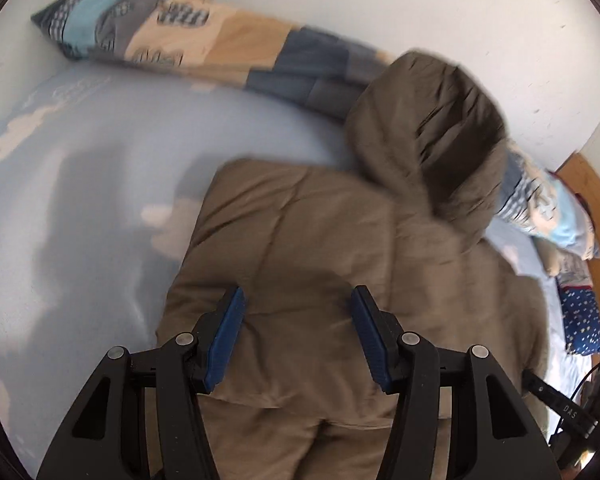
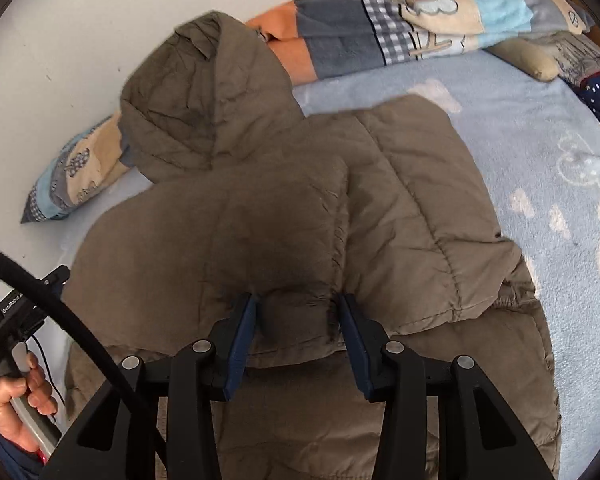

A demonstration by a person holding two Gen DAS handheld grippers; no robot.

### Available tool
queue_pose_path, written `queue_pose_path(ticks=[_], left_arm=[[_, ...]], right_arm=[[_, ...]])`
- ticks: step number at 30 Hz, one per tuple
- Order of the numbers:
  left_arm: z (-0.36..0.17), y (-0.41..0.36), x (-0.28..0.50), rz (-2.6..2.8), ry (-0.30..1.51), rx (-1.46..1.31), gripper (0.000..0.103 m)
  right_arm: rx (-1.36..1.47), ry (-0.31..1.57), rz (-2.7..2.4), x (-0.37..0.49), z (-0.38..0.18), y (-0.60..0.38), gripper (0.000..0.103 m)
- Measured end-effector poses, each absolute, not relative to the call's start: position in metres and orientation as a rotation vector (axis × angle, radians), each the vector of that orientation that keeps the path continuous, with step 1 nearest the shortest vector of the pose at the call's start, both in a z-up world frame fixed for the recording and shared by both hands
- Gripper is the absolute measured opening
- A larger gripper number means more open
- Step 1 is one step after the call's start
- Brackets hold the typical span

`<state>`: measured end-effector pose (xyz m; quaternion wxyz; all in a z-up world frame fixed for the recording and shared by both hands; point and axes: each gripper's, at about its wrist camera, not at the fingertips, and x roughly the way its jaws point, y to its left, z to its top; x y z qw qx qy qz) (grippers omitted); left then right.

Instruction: Fold large clothes

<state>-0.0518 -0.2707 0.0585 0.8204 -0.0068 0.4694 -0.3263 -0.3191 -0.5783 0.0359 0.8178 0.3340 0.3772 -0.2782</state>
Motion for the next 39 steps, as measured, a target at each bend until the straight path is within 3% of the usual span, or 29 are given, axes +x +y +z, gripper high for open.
queue_pose_path(ticks=[5,9,13,16,21,25,28,35,39], left_arm=[[0.039,-0.286,-0.045,-0.661,1.069,0.084,0.056],[0.061,-0.283,-0.048,-0.626,1.095,0.083,0.054],[0.099,-0.261,-0.081,-0.719,0.985,0.075,0.054],[0.115,-0.235,-0.112,-0.758,0.960,0.081,0.054],[0.122,-0.203,-0.156,-0.766,0.962,0.116,0.054],[0.123,-0.168,-0.173,-0.738,0.967,0.133,0.055],[0.122,-0.123,-0.181,-0.725,0.978,0.079,0.060],[0.089,-0.036,-0.210,-0.756,1.001,0.079,0.062],[0.075,-0.013,-0.211,-0.752,1.073,0.033,0.067]], right_arm=[[0.678,0.858,-0.608,-0.313,0.021,-0.578,0.047],[0.655,0.885,-0.615,-0.313,0.026,-0.575,0.047],[0.650,0.790,-0.627,-0.335,0.076,-0.574,0.051],[0.651,0.696,-0.628,-0.361,0.115,-0.568,0.061],[0.589,0.720,-0.632,-0.400,0.140,-0.540,0.062],[0.614,0.741,-0.609,-0.439,0.139,-0.527,0.062],[0.681,0.738,-0.617,-0.485,0.132,-0.513,0.062],[0.800,0.779,-0.689,-0.605,0.082,-0.480,0.067],[0.973,0.706,-0.712,-0.662,0.066,-0.477,0.067]])
